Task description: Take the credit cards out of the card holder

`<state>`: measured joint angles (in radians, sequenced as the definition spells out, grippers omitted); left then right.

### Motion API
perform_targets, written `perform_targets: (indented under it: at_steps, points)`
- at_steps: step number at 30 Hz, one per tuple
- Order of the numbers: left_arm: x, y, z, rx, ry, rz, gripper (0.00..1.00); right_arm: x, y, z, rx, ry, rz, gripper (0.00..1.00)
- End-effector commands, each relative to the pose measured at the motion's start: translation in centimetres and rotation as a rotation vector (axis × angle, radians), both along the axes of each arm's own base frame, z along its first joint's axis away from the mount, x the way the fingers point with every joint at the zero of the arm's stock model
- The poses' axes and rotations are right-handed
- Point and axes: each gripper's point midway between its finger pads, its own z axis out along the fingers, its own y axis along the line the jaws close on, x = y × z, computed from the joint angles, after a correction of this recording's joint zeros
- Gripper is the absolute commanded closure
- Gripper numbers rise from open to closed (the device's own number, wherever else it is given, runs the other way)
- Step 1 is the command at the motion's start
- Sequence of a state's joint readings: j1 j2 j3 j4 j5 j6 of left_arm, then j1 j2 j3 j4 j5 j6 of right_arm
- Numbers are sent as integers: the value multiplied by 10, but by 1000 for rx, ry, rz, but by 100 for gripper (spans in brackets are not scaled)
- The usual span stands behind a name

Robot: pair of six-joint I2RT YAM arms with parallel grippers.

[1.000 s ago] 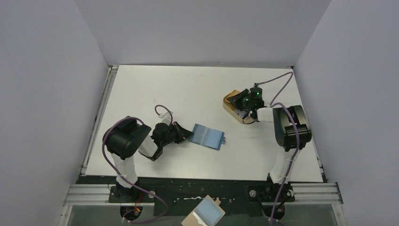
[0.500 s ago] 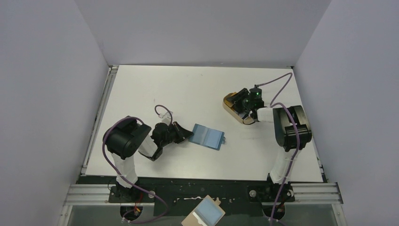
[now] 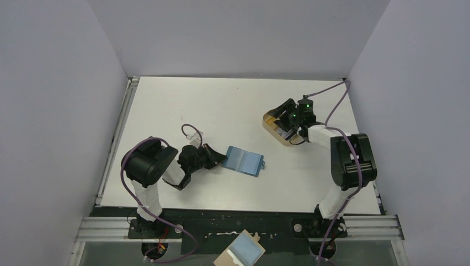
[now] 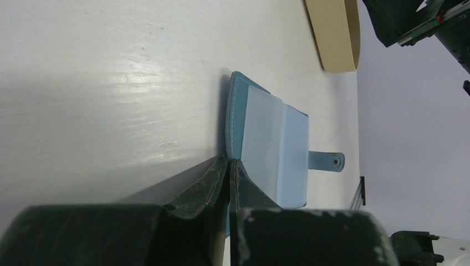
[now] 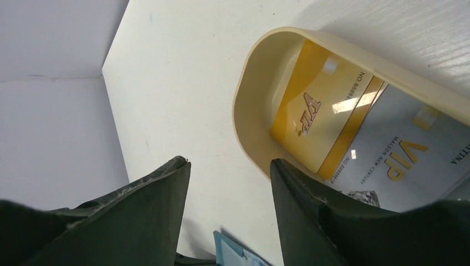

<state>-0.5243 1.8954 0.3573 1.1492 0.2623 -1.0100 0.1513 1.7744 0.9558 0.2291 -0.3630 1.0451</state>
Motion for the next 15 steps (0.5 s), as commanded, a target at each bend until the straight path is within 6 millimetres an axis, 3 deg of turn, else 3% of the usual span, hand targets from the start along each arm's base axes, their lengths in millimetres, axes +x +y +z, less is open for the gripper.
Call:
perform_targets:
  at_steps: [1, 8, 11, 15]
  points:
    - [-33, 33, -62, 180, 181, 23, 100, 3, -3, 45, -28, -91, 10, 44]
    - [-33, 33, -59, 177, 172, 29, 100, -25, -11, 91, -92, -177, 15, 42]
    - [-32, 31, -54, 167, 163, 29, 100, -45, -14, 116, -203, -223, 30, 37]
    - [-32, 31, -48, 192, 151, 23, 100, -72, -1, 137, -397, -271, 96, 19]
